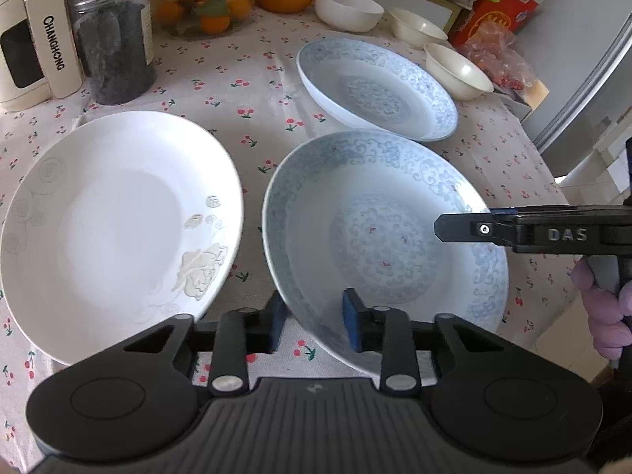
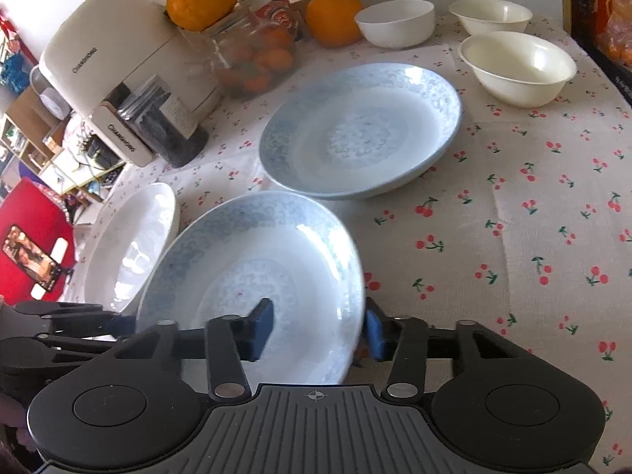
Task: Organize plates and bowls
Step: 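Lift the held blue-patterned plate and lower it onto the other blue plate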
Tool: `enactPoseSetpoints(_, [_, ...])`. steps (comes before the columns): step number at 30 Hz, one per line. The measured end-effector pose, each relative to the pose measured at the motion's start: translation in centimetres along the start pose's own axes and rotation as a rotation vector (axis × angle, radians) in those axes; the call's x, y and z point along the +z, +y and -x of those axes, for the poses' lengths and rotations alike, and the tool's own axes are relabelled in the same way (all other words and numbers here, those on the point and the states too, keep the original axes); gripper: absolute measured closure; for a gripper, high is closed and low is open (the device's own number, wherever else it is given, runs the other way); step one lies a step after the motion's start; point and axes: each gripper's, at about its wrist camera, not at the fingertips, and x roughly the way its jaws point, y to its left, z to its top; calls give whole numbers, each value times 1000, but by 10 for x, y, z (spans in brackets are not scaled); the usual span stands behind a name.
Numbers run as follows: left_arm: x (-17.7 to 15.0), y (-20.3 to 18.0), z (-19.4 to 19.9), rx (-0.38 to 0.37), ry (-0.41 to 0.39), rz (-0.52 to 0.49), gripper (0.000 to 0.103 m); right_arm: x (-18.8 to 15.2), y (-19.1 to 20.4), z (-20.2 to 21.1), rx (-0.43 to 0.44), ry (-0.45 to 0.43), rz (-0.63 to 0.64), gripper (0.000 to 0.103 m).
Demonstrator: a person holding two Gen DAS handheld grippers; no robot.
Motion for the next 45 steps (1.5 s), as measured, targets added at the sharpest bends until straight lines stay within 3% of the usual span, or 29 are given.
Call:
enactPoseSetpoints(2, [1,0,0,4,-1,-4,78,0,-3,1,-11,-2,-14,74])
enactPoseSetpoints(5, [1,1,1,6,-1,3,82,0,-8,2,-19,0,-35,81])
enactPoseSetpoints(25, [7,3,28,-42,-36,-9,84,8,-3,26,10,-31,-55,83])
enactPoseSetpoints(45, [40,-8,27,-38,-121,4,85,52,-21,39,28,-122,-150,83])
